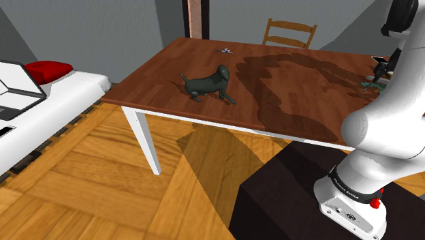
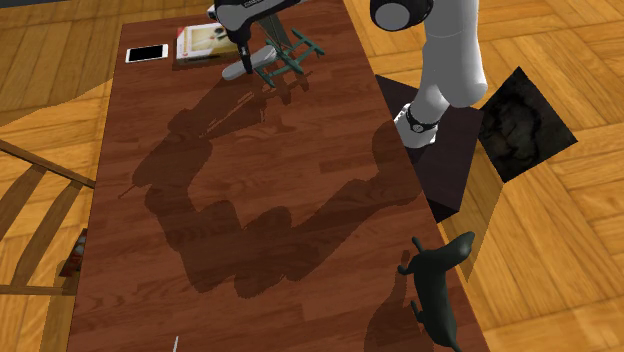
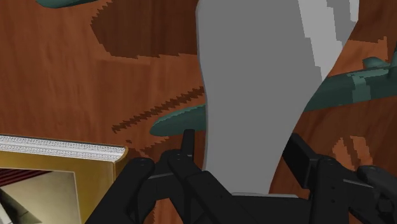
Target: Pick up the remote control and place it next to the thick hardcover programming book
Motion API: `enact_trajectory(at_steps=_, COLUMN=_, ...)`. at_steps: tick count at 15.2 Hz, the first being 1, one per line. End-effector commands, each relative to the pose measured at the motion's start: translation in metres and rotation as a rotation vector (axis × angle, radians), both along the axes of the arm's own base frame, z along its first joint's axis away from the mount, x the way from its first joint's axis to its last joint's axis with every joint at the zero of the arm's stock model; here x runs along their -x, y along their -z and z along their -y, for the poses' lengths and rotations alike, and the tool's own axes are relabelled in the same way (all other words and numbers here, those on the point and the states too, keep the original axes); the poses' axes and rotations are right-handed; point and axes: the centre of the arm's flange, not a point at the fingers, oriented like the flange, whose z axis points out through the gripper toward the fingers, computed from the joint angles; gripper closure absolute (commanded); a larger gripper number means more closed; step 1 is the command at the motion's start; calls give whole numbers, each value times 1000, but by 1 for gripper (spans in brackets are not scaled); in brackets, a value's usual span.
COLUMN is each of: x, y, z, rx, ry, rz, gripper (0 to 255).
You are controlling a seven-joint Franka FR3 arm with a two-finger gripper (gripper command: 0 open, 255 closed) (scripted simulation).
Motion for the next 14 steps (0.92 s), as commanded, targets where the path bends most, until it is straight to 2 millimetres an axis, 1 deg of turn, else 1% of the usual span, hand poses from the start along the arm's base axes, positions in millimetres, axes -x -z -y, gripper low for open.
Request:
enact_trajectory(at_steps=1, x=2, y=9, z=-1, rx=-10, ry=2, rz=-5, gripper=255)
enact_trajectory(at_steps=6, x=2, y=9, z=-1, rx=-10, ry=2, rz=-5, gripper=255)
enact_trajectory(at_steps=7, x=1, y=10, z=-2, rx=-10, ry=2, rz=-5, gripper=0)
enact_trajectory(at_steps=10, x=0, y=9, z=-4, rx=-10, ry=2, rz=-5, gripper=0)
enact_trajectory(at_steps=12, x=2, y=9, z=-1, rx=-10, ry=2, rz=-5, gripper=0)
enact_trajectory(at_steps=14, x=2, y=-17, z=-1, rx=-10, ry=2, rz=-5, gripper=0)
